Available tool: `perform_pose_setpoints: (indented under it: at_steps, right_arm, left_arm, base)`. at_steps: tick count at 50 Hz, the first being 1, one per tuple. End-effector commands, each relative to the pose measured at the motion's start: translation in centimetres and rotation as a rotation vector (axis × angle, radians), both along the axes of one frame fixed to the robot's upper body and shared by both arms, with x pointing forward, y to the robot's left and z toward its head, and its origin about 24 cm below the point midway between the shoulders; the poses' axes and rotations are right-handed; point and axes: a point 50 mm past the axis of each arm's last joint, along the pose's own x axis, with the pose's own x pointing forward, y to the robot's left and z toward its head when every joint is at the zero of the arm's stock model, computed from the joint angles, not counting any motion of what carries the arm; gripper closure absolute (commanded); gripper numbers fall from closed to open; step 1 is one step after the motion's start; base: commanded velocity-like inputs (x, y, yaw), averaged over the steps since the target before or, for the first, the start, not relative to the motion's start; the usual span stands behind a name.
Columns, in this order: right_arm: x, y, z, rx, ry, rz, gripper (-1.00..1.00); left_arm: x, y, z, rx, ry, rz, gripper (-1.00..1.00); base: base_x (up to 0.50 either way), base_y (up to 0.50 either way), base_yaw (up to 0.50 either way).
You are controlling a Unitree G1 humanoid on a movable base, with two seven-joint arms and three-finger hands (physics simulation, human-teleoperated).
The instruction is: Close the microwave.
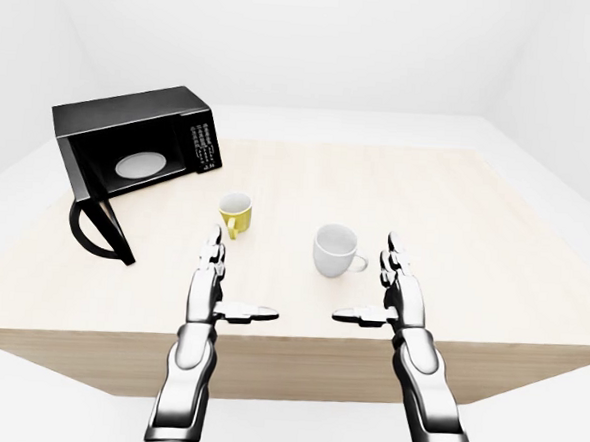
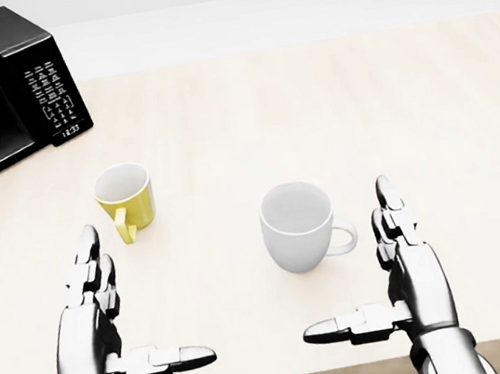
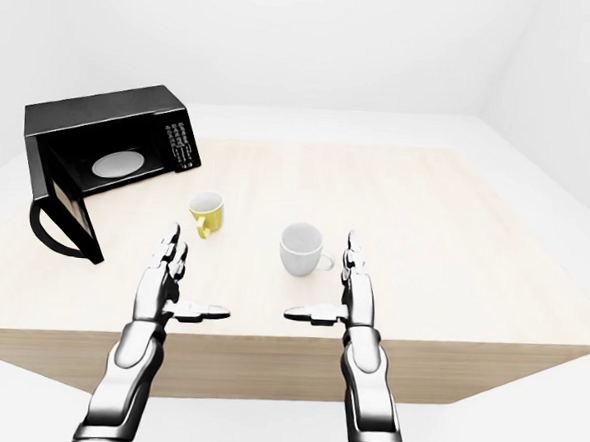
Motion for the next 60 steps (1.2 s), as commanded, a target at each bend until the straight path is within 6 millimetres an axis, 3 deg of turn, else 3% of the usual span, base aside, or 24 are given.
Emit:
perform_pose_setpoints:
  at_steps: [1, 21, 24, 28, 31, 33, 34, 39, 43, 60]
  right_arm:
    - [0.0, -0.9, 0.0, -0.04, 0.009, -0.052, -1.0]
    - [0.3, 0.0, -1.3, -0.082, 0.044, -0.035, -1.0]
    - [-0.5, 0.3, 0.3, -0.102, 0.007, -0.036, -1.0]
    - [-2.4, 0.5, 3.8, -0.159, -0.124, -0.075, -1.0]
    - [-5.0, 1.0, 7.8, -0.199, -0.294, -0.09, -1.0]
    - [-5.0, 1.0, 7.9, -0.2, -0.298, -0.09, -1.0]
    - [-7.3, 1.2, 10.7, -0.216, -0.418, -0.098, -1.0]
    - [-9.9, 1.4, 13.7, -0.216, -0.552, -0.098, -1.0]
    - [-10.4, 1.3, 14.5, -0.199, -0.591, -0.1, -1.0]
    - [-9.4, 1.2, 12.9, -0.196, -0.514, -0.101, -1.0]
  left_arm:
    - [-0.3, 0.6, 0.0, 0.072, -0.03, 0.028, -1.0]
    - [-0.9, 0.0, 0.1, 0.082, -0.039, -0.004, -1.0]
    - [-2.0, 0.1, 2.0, 0.081, -0.102, -0.004, -1.0]
    - [-4.4, 0.7, 5.1, 0.058, -0.167, 0.001, -1.0]
    - [-6.7, 1.6, 8.1, 0.029, -0.258, 0.013, -1.0]
    - [-6.7, 1.7, 8.2, 0.029, -0.262, 0.013, -1.0]
    - [-9.0, 2.7, 10.8, 0.014, -0.372, 0.038, -1.0]
    - [-10.7, 3.5, 12.4, 0.01, -0.442, 0.069, -1.0]
    - [-11.0, 3.6, 12.8, 0.018, -0.462, 0.077, -1.0]
    - [-11.2, 3.7, 12.8, 0.006, -0.468, 0.084, -1.0]
  base:
    - [0.0, 0.0, 0.0]
    - [0.0, 0.0, 0.0]
    - [0.0, 0.0, 0.0]
    - [0.0, 0.0, 0.0]
    - [0.0, 0.0, 0.0]
    - [0.0, 0.0, 0.0]
    - [0.0, 0.0, 0.0]
    - [0.0, 0.0, 0.0]
    - [0.0, 0.0, 0.0]
    - [0.0, 0.0, 0.0]
